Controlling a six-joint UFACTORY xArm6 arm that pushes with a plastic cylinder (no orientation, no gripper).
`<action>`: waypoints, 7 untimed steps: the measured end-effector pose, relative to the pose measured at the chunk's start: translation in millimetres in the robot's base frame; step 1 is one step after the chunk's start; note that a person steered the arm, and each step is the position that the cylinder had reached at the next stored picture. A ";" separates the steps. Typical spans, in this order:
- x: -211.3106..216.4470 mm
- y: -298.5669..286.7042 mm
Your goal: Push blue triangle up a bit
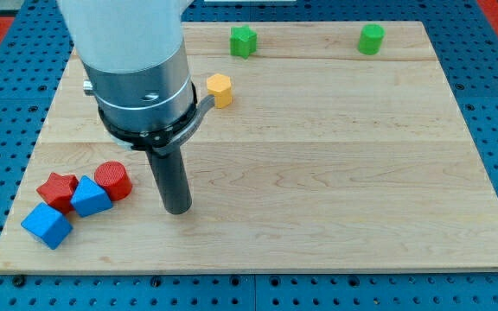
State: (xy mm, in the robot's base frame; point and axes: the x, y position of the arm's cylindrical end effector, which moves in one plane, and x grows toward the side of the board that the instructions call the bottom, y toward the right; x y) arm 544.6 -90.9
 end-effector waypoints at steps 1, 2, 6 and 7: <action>6.1 -6.2; 26.4 -6.7; 5.5 -85.8; 32.8 -95.2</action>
State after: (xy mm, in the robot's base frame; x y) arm 577.4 -186.1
